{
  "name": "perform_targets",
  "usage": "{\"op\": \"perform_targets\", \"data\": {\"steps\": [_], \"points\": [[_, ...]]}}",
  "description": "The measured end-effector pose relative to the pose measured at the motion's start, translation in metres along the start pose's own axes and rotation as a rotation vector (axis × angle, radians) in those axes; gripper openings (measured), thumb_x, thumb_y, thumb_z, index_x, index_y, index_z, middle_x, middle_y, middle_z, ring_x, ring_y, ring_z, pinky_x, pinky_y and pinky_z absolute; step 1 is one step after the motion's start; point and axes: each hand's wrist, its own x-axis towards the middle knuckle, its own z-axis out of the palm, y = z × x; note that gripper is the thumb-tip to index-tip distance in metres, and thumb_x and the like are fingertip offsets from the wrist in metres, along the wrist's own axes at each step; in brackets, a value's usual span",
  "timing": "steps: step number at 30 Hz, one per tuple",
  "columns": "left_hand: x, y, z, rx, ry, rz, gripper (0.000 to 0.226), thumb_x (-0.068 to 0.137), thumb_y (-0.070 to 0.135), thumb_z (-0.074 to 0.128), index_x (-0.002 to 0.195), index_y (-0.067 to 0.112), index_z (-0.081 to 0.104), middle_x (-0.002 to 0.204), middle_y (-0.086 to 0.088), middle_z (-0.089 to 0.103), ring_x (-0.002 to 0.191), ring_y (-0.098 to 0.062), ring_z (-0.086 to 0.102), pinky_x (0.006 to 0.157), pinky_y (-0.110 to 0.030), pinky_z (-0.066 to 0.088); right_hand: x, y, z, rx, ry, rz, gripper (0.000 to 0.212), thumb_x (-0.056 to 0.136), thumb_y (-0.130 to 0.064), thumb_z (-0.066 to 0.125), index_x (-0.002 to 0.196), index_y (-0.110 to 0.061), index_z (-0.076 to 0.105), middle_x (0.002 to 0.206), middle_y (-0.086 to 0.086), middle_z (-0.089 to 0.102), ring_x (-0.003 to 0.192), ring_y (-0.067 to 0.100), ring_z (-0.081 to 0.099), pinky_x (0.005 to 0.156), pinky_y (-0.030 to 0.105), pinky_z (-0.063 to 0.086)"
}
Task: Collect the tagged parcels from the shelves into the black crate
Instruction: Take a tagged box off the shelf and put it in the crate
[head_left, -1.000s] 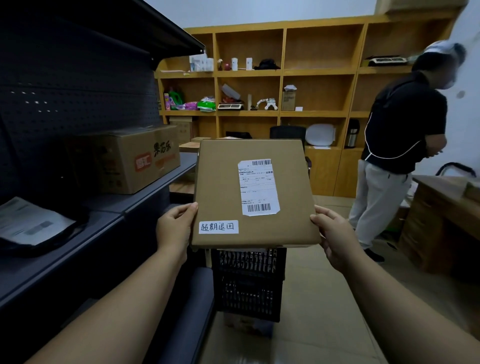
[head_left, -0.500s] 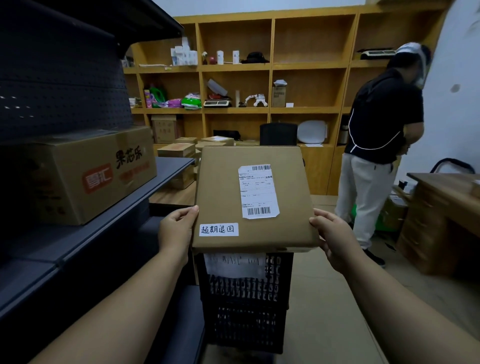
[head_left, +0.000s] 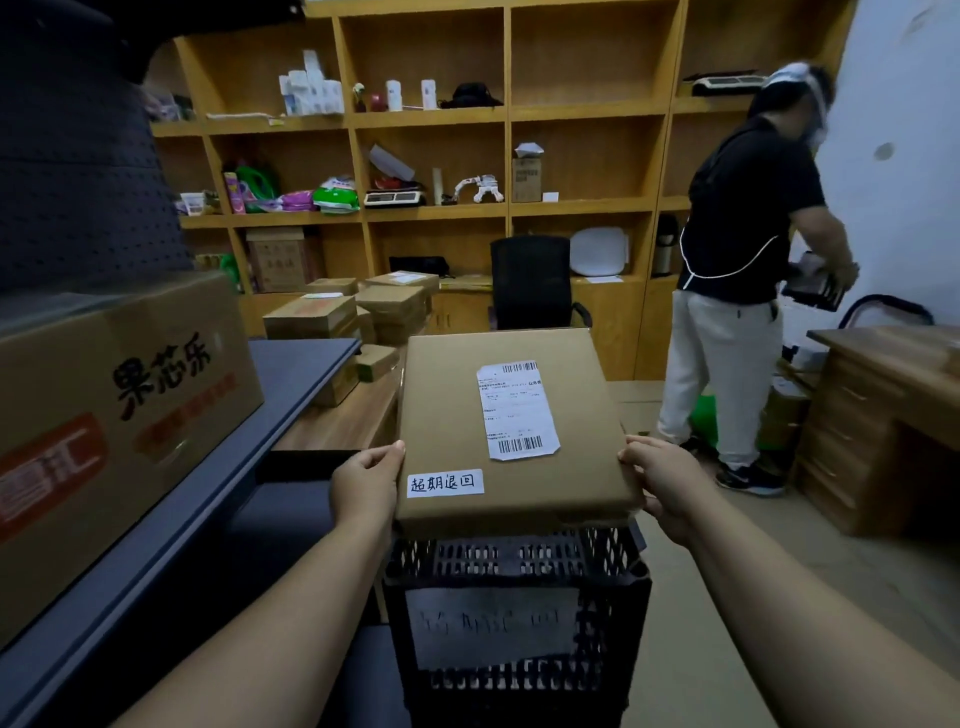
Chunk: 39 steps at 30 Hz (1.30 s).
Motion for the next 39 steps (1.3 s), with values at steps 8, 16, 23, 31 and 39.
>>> {"op": "perform_targets", "data": {"steps": [8,16,23,31,39], "points": [[0.045,-0.039,0.034,0.117,-0.006,-0.181,0.015,0.087,0.034,0.063,0.083,0.020,0.067,0.081,-0.007,0.071,0.081,-0.027,0.067,0.081,-0.042,0.055,0.042,0.015,0.012,-0.161,0.055,0.227,0.017,0.088,-0.001,0.045,0.075,-0.010,0.052,0.084,0.012,0.050,0.085,0.027,0.048,0.064,0.033,0.038],[0.077,-0.069,0.070,0.114,0.023,-0.348,0.018,0.088,0.028,0.063,0.078,0.014,0.065,0.076,-0.012,0.068,0.078,-0.034,0.067,0.079,-0.045,0.057,0.095,0.032,0.021,-0.174,0.119,0.403,0.020,0.090,-0.009,0.050,0.070,-0.006,0.050,0.068,0.011,0.046,0.058,0.022,0.044,0.044,0.028,0.040],[0.111,-0.091,0.095,0.097,0.022,-0.462,0.014,0.087,0.023,0.064,0.084,0.009,0.067,0.083,-0.016,0.070,0.075,-0.033,0.068,0.071,-0.042,0.058,0.137,0.053,0.031,-0.170,0.152,0.458,0.021,0.086,-0.002,0.047,0.065,-0.007,0.044,0.060,0.010,0.040,0.048,0.022,0.040,0.036,0.019,0.035],[0.146,-0.114,0.127,0.149,0.060,-0.493,0.019,0.089,0.023,0.061,0.075,0.011,0.063,0.083,-0.018,0.069,0.079,-0.036,0.067,0.077,-0.045,0.057,0.187,0.075,0.041,-0.204,0.166,0.476,0.015,0.086,-0.001,0.043,0.072,-0.004,0.046,0.066,0.013,0.042,0.055,0.023,0.040,0.052,0.029,0.033],[0.172,-0.140,0.148,0.293,0.098,-0.511,0.023,0.091,0.022,0.055,0.082,0.003,0.065,0.067,-0.010,0.058,0.057,-0.023,0.050,0.052,-0.027,0.036,0.233,0.114,0.052,-0.372,0.177,0.398,0.033,0.097,-0.010,0.036,0.065,-0.016,0.040,0.066,-0.002,0.039,0.055,0.009,0.037,0.052,0.020,0.034]]}}
